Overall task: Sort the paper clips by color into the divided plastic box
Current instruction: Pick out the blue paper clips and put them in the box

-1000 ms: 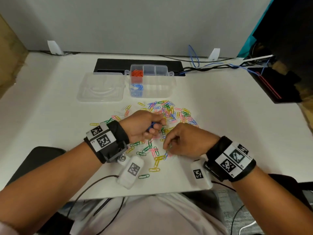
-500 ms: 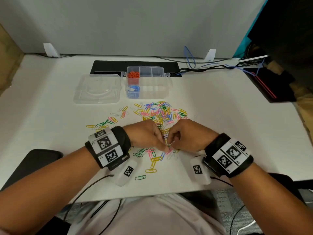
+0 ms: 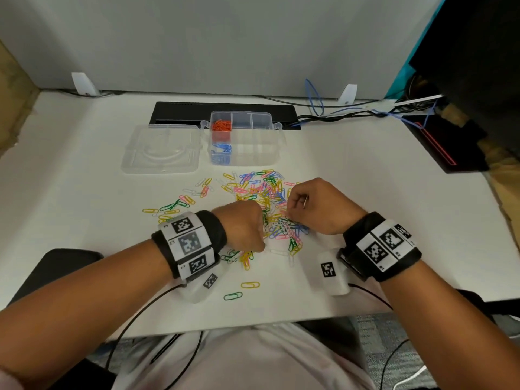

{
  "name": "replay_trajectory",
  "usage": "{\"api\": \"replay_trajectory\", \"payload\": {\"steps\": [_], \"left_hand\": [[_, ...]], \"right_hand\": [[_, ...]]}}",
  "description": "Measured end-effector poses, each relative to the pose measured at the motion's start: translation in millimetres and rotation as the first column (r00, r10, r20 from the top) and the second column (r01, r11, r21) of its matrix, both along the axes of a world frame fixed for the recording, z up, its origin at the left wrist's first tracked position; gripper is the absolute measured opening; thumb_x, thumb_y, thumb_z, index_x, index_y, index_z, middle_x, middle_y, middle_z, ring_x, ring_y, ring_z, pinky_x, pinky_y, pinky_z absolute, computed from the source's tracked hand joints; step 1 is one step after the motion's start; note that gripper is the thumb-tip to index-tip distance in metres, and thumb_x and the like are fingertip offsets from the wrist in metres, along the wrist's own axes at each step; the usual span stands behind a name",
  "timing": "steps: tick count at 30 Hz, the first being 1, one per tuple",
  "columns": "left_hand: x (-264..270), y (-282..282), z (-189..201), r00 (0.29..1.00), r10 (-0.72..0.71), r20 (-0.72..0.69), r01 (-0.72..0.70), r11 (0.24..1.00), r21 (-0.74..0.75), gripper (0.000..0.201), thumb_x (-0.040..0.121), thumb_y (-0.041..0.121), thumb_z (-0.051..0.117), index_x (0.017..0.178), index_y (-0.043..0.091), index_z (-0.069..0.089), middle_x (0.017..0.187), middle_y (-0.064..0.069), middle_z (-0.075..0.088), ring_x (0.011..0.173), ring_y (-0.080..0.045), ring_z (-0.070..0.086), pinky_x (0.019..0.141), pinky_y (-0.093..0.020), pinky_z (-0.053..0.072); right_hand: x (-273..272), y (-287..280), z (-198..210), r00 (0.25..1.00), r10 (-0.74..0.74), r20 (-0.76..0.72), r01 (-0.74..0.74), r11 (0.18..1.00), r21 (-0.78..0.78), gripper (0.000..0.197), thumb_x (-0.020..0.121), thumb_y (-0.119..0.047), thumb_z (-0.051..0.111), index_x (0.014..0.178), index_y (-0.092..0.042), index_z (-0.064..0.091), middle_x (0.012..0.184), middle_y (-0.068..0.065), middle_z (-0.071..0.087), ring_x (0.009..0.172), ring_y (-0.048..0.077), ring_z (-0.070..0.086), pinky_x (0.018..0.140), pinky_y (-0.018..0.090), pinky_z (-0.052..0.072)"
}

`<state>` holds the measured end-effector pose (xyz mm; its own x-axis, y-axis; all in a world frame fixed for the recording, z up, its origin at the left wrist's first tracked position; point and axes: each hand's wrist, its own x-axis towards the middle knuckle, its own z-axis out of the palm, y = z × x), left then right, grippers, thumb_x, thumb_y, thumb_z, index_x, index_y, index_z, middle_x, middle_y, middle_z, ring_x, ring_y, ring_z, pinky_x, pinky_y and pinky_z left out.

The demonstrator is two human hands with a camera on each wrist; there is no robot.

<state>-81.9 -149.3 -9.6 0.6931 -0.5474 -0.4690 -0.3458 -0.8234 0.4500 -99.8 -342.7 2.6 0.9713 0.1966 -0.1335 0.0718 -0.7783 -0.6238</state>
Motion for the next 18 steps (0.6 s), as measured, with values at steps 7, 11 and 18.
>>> {"api": "replay_trajectory", "payload": {"steps": [7,11,18], "left_hand": [[5,5,0,0.998,0.047,-0.031,-0.049,0.998,-0.042,0.028,0.078,0.03,0.067,0.064,0.006,0.065,0.06,-0.004,0.056,0.057,-0.015,0.048,0.058,-0.029,0.041],[7,4,11,0.962,0.2,-0.185,-0.228,0.963,-0.145,0.034,0.077,0.027,0.066,0.053,0.016,0.043,0.055,-0.001,0.038,0.053,-0.016,0.033,0.051,-0.027,0.027],[12,14,9,0.529,0.283,-0.8,-0.791,0.506,-0.344,0.019,0.077,0.005,0.038,0.062,0.015,0.035,0.057,-0.005,0.04,0.042,-0.012,0.026,0.04,-0.019,0.014]], "right_hand": [[-4,17,0,0.989,0.14,-0.043,-0.143,0.987,-0.07,0.01,0.077,-0.013,0.075,0.077,-0.023,0.074,0.06,-0.01,0.058,0.054,0.003,0.049,0.06,0.024,0.045],[-7,30,7,0.962,0.255,-0.101,-0.274,0.901,-0.336,0.01,0.08,-0.02,0.072,0.086,-0.028,0.072,0.063,-0.014,0.047,0.06,0.003,0.045,0.054,0.022,0.033],[9,32,0,0.962,0.269,-0.055,-0.264,0.853,-0.45,0.01,0.085,-0.019,0.064,0.079,-0.027,0.068,0.085,-0.012,0.059,0.078,0.013,0.052,0.067,0.026,0.038]]}}
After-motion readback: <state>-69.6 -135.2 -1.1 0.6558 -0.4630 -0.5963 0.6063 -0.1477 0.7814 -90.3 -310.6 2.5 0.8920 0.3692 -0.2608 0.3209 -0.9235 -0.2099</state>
